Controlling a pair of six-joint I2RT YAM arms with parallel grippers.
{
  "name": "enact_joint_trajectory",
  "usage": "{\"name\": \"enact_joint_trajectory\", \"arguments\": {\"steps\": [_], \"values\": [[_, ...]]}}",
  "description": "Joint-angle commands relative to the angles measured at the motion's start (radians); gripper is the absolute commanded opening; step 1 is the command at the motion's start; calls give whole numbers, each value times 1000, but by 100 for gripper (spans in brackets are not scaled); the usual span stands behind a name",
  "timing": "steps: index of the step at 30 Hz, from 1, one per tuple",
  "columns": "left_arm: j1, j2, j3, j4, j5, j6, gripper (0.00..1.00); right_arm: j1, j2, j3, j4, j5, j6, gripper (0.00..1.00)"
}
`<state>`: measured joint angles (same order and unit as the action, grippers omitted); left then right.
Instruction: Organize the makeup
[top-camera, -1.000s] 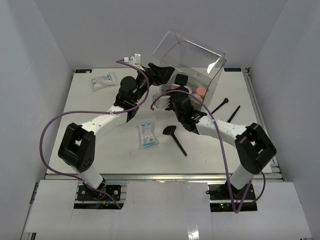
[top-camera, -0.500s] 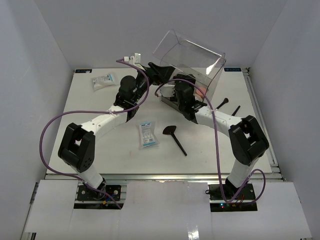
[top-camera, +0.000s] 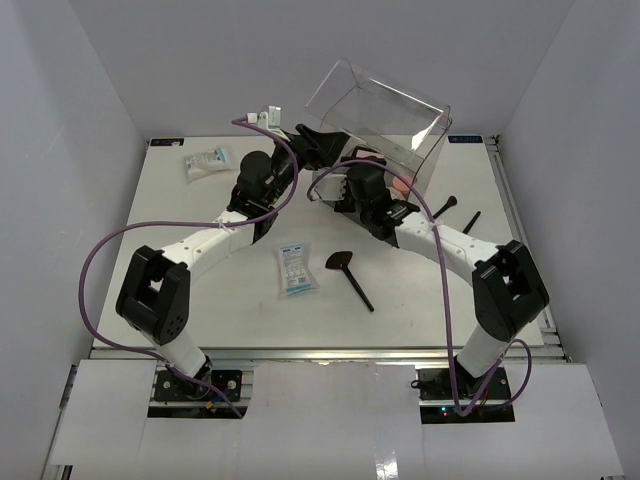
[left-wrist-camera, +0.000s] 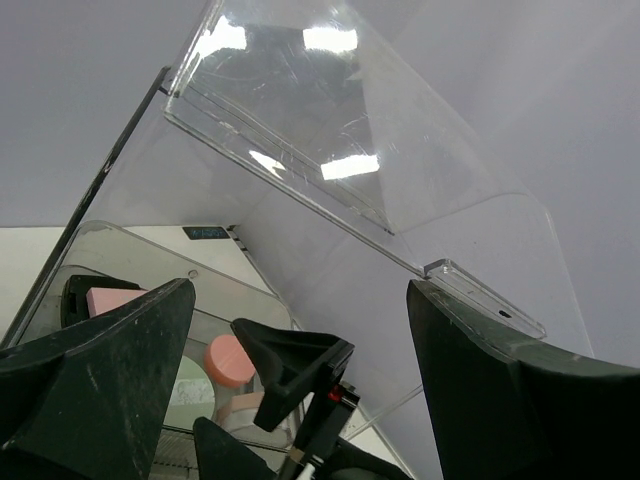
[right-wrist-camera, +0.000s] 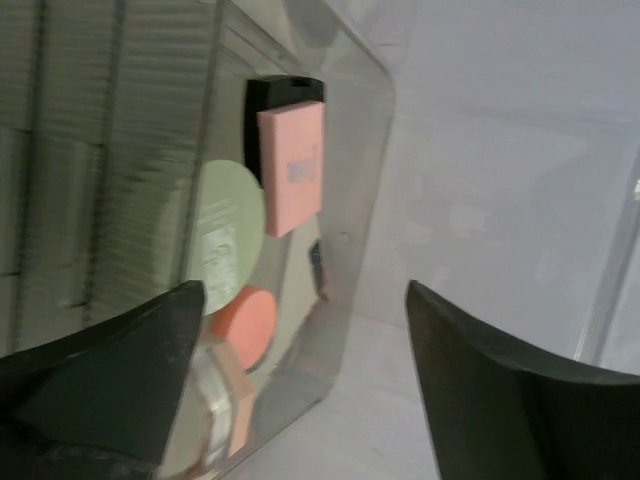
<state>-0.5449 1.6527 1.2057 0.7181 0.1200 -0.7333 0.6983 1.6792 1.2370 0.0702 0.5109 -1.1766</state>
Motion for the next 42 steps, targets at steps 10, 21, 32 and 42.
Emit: {"name": "enact_joint_trajectory", "arguments": {"steps": [10, 21, 32, 42], "values": [[7, -62, 23, 12, -6, 7, 98, 12, -154, -61, -174, -21, 124, 32], [7, -70, 15, 5, -11, 10, 98, -16, -112, -68, -216, 32, 133, 27], [7, -73, 10, 7, -12, 14, 98, -65, -50, -44, -221, 54, 134, 27], [7, -77, 8, 9, -11, 14, 98, -82, -26, -4, -220, 83, 148, 27]]}}
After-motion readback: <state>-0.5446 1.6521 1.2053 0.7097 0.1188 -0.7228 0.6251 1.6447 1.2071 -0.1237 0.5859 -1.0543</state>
